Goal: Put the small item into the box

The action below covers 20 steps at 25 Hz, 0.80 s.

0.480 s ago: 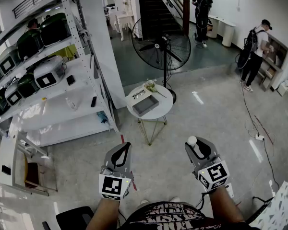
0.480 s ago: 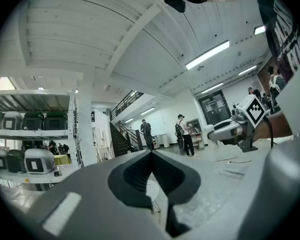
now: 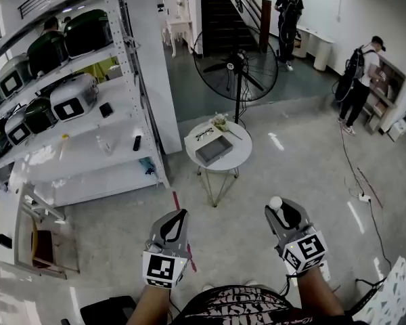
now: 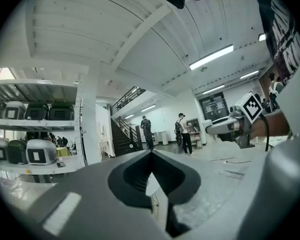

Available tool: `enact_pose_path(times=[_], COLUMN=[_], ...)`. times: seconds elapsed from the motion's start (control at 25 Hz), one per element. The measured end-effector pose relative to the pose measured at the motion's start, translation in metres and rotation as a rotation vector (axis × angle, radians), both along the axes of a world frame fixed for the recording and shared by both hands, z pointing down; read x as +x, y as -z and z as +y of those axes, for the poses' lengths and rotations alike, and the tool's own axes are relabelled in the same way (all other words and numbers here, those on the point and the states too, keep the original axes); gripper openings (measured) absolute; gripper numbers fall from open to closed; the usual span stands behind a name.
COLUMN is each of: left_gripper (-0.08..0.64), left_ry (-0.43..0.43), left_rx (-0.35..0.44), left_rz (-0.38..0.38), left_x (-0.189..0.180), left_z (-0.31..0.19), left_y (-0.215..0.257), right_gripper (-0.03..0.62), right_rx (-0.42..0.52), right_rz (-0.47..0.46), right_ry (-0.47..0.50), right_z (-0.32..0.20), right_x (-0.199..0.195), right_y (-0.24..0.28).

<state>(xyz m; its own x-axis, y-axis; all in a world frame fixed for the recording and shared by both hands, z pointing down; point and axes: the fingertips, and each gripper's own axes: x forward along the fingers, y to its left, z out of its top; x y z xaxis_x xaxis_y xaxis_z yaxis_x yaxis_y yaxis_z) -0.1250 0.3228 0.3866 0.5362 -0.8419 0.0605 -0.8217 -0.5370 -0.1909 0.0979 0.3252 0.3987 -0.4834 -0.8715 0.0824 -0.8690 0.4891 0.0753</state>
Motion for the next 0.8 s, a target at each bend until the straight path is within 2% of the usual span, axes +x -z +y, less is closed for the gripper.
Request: enact_pose_path(times=[0.24,0.4,0.56,0.8], left_gripper=[0.002,0.002,0.002,0.002], left_ry=[-0.019,0.001,0.005,-0.015], left_rx=[-0.046,-0.063,-0.057,-0.058], left_rz=[0.008,0.064,0.09,0.048], left_x=[-0.036,-0.054,-0.059,-0.052], left_z=[0.002,-0.002,-0.009,-0.022], left_y=[-0.023,-0.034,-0.036,-0.037], right_gripper=[0.163,0.163,0.163,0.163], right_rx=[-0.003,-0.021,-0.045,-0.068], right_rz=[-0.018,0.006,0.021,0.009], right_ry=[0.007,0.011,0.011,0.034], right_z=[0.003,0.003,-0.003,-0.023], right_x=[-0.031,-0.043,-0.045,-0.047], right_y=[0.0,-0.005,-0.013,-0.022])
